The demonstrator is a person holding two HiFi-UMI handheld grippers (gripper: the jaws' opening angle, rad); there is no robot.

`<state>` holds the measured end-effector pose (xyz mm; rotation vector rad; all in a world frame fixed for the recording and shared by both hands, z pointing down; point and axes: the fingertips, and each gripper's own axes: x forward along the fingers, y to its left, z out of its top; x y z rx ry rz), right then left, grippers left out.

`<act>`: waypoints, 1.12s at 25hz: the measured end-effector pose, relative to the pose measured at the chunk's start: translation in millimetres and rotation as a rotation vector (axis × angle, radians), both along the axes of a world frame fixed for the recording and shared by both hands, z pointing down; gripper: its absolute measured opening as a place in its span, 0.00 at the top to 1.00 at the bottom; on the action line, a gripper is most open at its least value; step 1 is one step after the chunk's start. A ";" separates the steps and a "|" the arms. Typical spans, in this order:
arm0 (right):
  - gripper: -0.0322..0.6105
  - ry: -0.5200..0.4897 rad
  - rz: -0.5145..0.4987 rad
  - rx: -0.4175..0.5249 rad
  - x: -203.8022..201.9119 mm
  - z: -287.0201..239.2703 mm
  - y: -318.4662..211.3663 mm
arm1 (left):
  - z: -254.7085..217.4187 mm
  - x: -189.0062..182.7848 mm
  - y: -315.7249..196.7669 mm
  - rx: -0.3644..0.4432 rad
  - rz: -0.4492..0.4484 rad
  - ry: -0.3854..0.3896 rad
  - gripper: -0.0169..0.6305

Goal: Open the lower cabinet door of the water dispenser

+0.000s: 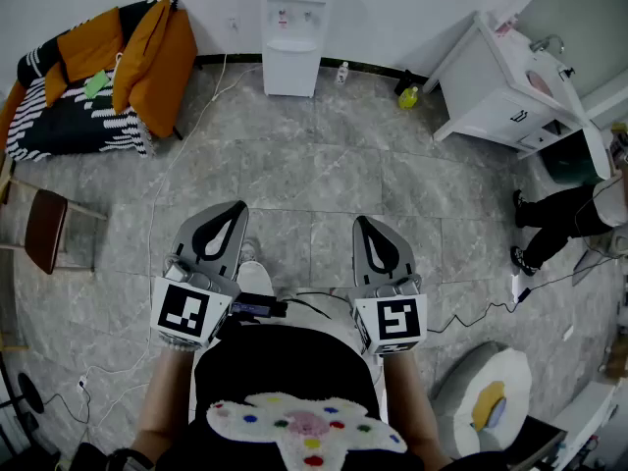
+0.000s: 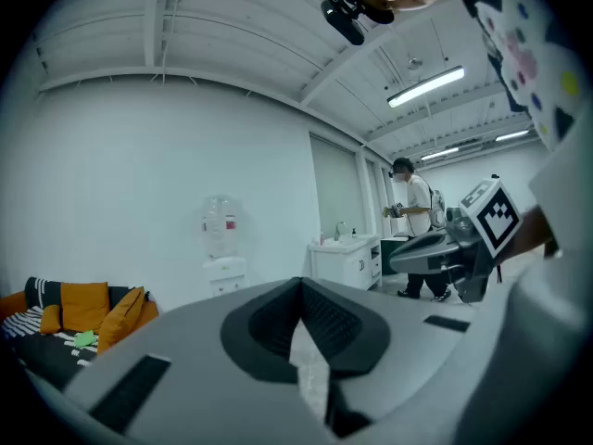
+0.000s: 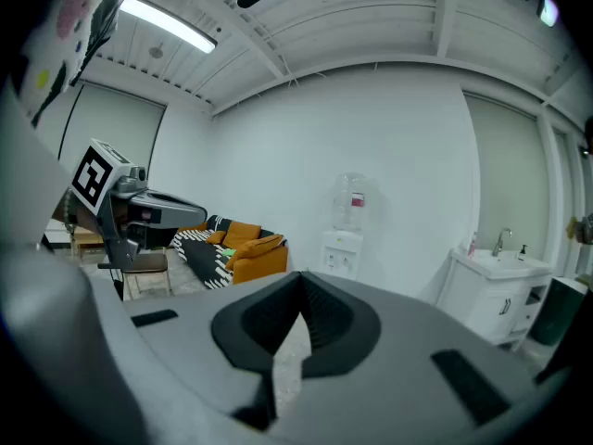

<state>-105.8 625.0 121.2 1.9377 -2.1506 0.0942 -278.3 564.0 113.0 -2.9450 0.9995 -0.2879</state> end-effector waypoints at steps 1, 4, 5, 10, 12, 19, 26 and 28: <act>0.95 0.005 -0.004 0.002 -0.6 -1.7 -0.7 | -9.3 3.9 -0.9 0.006 0.001 0.010 0.95; 0.95 0.018 -0.014 0.005 -2.1 -4.6 -2.0 | -15.7 6.7 -1.5 -0.008 -0.002 -0.012 0.95; 0.95 0.020 -0.016 0.003 -2.5 -4.5 -2.1 | -15.9 7.1 -1.7 -0.007 0.000 -0.013 0.95; 0.95 0.016 -0.018 0.003 -1.8 -4.5 -0.6 | -19.7 12.1 -0.3 0.014 0.009 0.011 0.95; 0.95 -0.030 -0.004 0.004 0.7 -1.7 1.3 | -18.0 11.7 0.9 0.006 0.001 0.011 0.95; 0.78 -0.107 -0.021 0.030 0.2 -8.6 -2.6 | -14.2 19.8 2.5 -0.053 0.018 0.025 0.81; 0.71 -0.097 -0.013 0.039 1.9 -9.4 0.9 | -20.3 24.3 1.8 -0.019 0.017 0.052 0.76; 0.71 -0.101 -0.002 0.038 4.6 -7.8 1.5 | -21.2 26.8 1.1 -0.016 0.025 0.052 0.76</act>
